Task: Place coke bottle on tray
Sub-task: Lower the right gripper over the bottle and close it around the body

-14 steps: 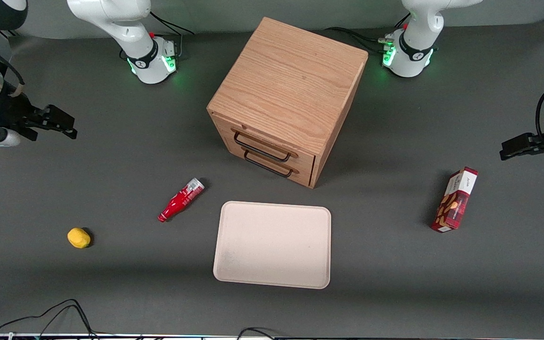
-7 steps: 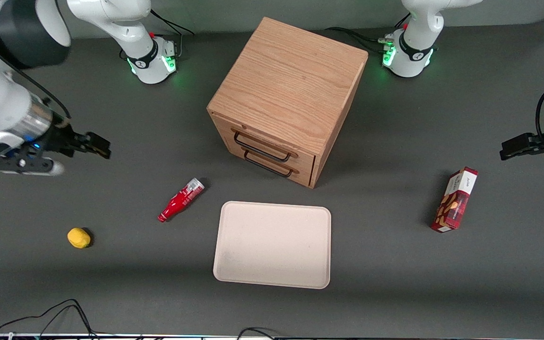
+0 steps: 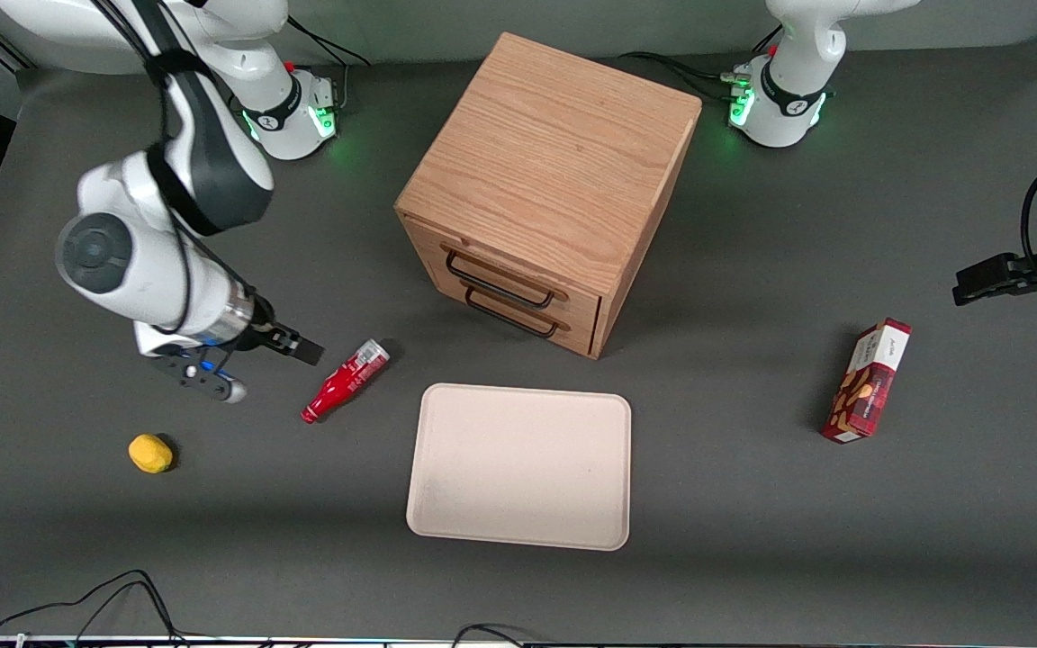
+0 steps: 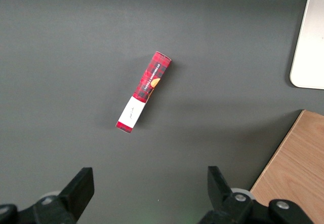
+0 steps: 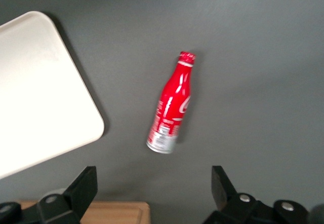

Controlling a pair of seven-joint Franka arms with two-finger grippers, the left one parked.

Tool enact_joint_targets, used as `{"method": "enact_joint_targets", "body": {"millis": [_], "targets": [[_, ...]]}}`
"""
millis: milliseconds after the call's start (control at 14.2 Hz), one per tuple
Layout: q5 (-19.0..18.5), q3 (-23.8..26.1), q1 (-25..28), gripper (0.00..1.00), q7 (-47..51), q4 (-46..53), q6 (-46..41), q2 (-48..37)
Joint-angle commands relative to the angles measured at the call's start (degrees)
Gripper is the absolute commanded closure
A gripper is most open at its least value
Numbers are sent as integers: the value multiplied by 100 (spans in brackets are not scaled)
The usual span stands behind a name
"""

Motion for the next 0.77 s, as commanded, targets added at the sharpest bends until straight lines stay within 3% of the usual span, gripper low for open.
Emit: {"method": "enact_joint_targets", "body": {"millis": [0, 352, 703], "targets": [[-154, 55, 2, 0, 604, -686, 807, 7], [-716, 55, -7, 0, 1500, -836, 1643, 797], [-866, 47, -7, 0, 1835, -836, 2416, 1483]]}}
